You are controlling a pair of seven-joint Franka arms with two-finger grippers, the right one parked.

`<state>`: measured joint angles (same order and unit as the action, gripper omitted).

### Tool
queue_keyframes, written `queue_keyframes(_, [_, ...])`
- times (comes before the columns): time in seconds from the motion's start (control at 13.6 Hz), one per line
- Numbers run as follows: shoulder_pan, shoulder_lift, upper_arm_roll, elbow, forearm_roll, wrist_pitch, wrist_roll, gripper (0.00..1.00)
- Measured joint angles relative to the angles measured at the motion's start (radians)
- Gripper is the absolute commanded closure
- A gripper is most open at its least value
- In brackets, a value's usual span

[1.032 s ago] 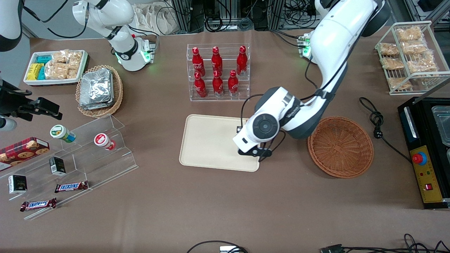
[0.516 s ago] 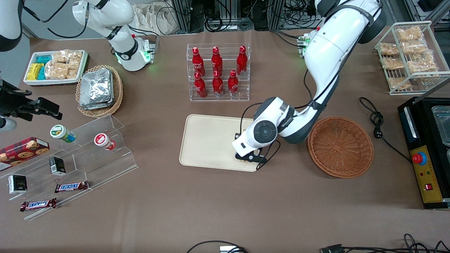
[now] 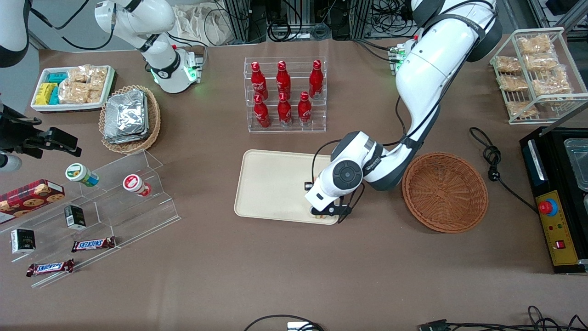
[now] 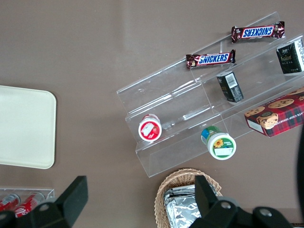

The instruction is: Place sandwich from basket to tray

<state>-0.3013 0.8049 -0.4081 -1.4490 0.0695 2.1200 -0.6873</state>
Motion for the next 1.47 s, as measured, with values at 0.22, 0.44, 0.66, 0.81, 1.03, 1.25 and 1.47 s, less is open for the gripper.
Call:
queue_keyframes(0.22, [0.005,-0.033,0.0,0.016,0.0,-0.022,-0.016,0.0])
queue_keyframes(0.44, [0.007,-0.126,0.015,0.023,0.021,-0.089,-0.048,0.0])
queue_keyframes(0.66, [0.015,-0.266,0.057,-0.041,0.143,-0.136,-0.051,0.0])
queue_keyframes(0.81, [0.05,-0.384,0.059,-0.175,0.18,-0.131,-0.041,0.0])
queue_keyframes(1.03, [0.118,-0.593,0.06,-0.422,0.167,-0.099,0.068,0.0])
queue_keyframes(1.25, [0.225,-0.759,0.068,-0.497,0.074,-0.206,0.291,0.0])
queue_keyframes(1.47, [0.376,-0.836,0.077,-0.427,0.059,-0.352,0.389,0.0])
